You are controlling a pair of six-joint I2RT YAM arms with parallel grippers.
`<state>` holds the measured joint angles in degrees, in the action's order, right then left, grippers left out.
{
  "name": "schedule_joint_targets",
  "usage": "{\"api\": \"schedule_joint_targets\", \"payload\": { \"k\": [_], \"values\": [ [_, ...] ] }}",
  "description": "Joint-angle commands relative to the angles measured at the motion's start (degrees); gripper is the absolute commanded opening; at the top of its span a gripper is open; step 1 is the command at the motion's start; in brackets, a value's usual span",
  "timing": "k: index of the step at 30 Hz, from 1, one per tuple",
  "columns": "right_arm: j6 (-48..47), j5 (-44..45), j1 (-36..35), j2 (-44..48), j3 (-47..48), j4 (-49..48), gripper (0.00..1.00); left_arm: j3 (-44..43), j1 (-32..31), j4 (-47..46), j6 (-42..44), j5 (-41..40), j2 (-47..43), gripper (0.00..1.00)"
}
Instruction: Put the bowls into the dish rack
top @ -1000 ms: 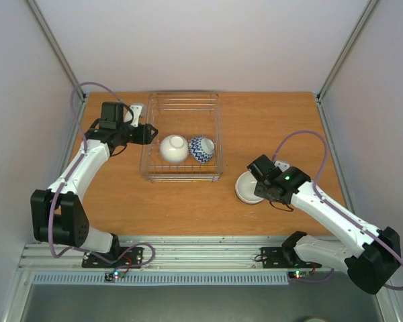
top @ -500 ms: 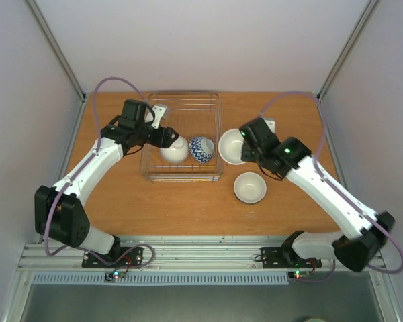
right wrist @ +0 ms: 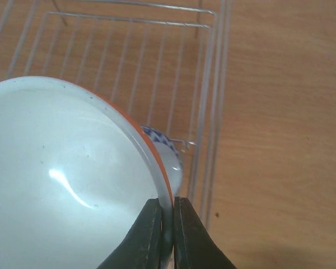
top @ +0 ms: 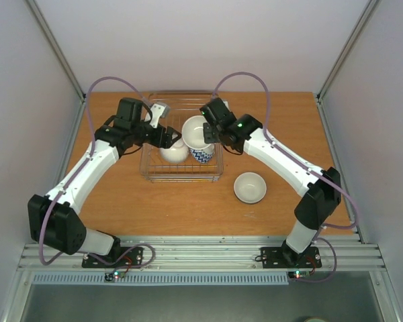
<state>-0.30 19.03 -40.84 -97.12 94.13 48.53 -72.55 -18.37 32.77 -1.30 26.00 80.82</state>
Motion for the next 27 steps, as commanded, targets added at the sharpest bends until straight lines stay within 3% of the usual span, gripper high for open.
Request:
{"api": "schedule_joint_targets", "payload": {
  "k": [1, 8, 10, 13, 14, 15, 20, 22, 24, 26, 27],
  "values": [
    [-2.9, 0.1, -2.6, -2.8, 6.1, -2.3, 0.01, -0.5, -1.0, -1.1, -0.6, 1.7, 0.7, 0.76],
    [-4.0, 0.8, -6.5, -5.7, 11.2, -2.0, 0.01, 0.3, -1.5, -2.0, -0.5, 1.1, 2.0, 0.76],
    [-4.2, 1.4, -7.3, -6.0, 11.6, -1.9, 0.01, 0.4, -1.5, -2.1, -0.3, 1.2, 2.2, 0.61],
    [-4.4, 2.1, -7.8, -6.2, 11.8, -1.7, 0.01, 0.4, -1.5, -2.1, -0.2, 1.0, 2.5, 0.26],
    [-4.4, 2.1, -7.8, -6.2, 11.7, -1.7, 0.01, 0.5, -1.5, -2.1, -0.1, 0.7, 2.5, 0.1],
    [-4.4, 2.2, -7.9, -6.3, 11.7, -1.7, 0.01, 0.5, -1.5, -2.1, -0.1, 0.3, 2.5, 0.02],
    [-4.1, 3.0, -7.9, -6.4, 11.0, -1.8, 0.03, 0.7, -1.5, -2.1, 0.4, -0.7, 2.5, 0.0],
    [-4.6, 3.6, -7.9, -5.0, 9.3, -3.1, 0.22, 1.0, -1.5, -2.2, 1.1, -0.9, 2.2, 0.0],
    [-5.9, 2.2, -7.5, -2.2, 5.9, -6.0, 0.53, 1.1, -1.5, -2.1, 2.6, -0.7, 1.7, 0.0],
    [-6.6, -3.1, -6.1, 2.2, 1.3, -10.1, 0.7, 1.3, -1.2, -2.1, 4.3, 1.2, 1.2, 0.0],
    [-6.5, -6.4, -5.0, 3.8, -0.6, -11.4, 0.71, 1.5, -0.9, -2.2, 5.0, 3.0, 0.9, 0.0]
  ]
}}
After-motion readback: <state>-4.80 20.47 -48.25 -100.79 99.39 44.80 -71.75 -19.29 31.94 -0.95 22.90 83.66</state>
